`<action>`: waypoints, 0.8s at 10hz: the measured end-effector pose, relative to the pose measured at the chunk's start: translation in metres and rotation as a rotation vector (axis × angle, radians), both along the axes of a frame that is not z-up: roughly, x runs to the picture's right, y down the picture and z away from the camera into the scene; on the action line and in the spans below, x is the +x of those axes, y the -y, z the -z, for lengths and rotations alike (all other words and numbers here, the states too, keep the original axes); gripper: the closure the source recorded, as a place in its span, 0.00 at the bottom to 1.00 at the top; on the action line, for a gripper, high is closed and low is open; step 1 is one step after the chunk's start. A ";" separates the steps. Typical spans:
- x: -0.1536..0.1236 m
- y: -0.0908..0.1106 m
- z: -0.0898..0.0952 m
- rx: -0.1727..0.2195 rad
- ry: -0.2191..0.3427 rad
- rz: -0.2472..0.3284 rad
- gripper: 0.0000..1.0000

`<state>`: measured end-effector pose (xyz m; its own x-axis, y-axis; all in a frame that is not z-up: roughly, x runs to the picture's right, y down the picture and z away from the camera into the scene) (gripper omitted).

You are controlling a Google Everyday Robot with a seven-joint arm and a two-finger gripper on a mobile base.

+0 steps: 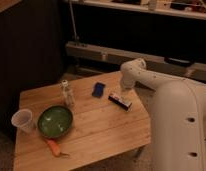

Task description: Push the eraser across the table

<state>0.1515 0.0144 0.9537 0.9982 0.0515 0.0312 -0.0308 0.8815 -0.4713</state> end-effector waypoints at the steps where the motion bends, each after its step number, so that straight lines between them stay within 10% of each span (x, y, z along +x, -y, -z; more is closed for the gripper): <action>1: 0.009 0.004 -0.013 -0.015 -0.019 0.002 1.00; 8: 0.023 0.003 -0.021 -0.168 -0.011 -0.054 1.00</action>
